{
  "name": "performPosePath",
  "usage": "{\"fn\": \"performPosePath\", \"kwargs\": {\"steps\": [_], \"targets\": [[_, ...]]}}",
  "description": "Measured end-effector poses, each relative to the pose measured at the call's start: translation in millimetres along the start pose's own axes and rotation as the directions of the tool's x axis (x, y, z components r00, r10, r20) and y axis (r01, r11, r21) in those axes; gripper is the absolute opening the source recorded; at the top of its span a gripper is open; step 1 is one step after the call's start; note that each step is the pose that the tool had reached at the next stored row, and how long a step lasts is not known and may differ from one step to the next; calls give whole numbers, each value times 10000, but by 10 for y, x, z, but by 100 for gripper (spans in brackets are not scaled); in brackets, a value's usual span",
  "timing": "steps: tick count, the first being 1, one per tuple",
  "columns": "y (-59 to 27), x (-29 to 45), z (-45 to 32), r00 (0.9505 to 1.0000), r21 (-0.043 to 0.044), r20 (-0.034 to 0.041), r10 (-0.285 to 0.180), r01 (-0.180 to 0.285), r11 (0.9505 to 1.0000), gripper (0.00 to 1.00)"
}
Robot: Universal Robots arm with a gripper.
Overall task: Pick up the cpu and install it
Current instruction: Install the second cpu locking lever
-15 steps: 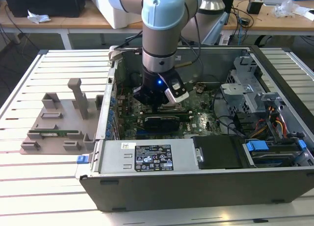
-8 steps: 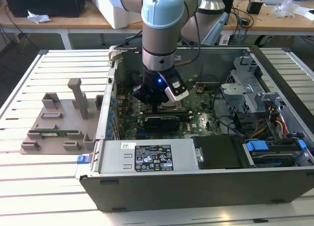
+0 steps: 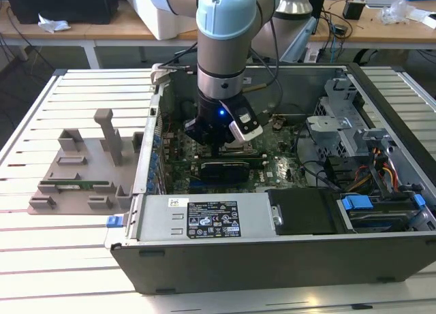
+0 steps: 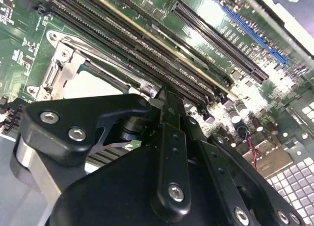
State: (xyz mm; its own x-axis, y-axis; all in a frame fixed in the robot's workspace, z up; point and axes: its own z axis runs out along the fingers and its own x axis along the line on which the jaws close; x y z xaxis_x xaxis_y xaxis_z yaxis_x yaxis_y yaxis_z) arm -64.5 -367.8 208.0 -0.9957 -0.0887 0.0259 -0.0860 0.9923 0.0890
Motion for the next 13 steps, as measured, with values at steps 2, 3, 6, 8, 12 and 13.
{"fn": "performPosePath", "kwargs": {"steps": [2, 3, 6, 8, 12, 13], "targets": [[13, -2, 2, 10000, -1, -1, -26, 26, 10000, 11], [23, -3, 3, 10000, 0, -3, -40, 40, 10000, 11], [43, -6, 26, 10000, -53, -6, -61, 61, 10000, 11], [75, -9, 46, 10000, -167, -1, -85, 85, 9998, 11], [68, -12, 80, 10000, -296, -29, -89, 88, 9995, 11], [59, -11, 84, 10000, -338, -33, -89, 88, 9994, 11]]}}
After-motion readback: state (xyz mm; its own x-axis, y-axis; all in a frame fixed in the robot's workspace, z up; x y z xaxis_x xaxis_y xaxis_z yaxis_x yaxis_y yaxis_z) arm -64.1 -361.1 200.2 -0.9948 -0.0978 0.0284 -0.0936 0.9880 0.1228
